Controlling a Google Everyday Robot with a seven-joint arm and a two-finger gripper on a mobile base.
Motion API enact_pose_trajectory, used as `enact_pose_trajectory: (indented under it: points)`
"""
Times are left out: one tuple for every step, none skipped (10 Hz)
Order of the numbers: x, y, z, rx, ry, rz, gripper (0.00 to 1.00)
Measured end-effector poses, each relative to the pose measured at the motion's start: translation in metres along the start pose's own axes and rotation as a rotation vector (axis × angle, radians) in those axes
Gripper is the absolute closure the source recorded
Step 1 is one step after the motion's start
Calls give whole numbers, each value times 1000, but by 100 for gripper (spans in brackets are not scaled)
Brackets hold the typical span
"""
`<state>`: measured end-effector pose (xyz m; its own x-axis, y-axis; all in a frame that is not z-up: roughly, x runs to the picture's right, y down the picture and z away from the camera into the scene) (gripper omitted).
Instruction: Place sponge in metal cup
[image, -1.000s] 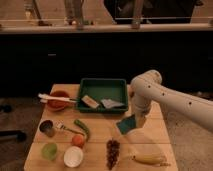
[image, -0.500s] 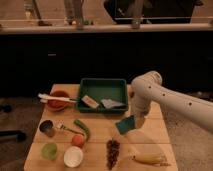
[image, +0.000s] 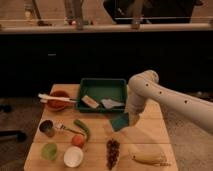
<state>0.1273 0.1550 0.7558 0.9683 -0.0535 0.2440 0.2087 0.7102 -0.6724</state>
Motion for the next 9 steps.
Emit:
enact_pose_trajectory:
  points:
    - [-10, -8, 2, 2, -9, -15, 100]
    - [-19, -14, 3, 3, -16, -27, 100]
    - [-28, -19, 5, 3, -22, -41, 100]
    - [-38, -26, 7, 3, -28, -56, 100]
    - [-51, -33, 10, 2, -35, -76, 100]
    - [-59, -38, 11, 1, -39, -88, 100]
    - [-68, -43, 13, 0, -43, -104, 100]
    - [-81, -50, 15, -3, -47, -124, 100]
    - [-91, -54, 17, -6, -50, -145, 100]
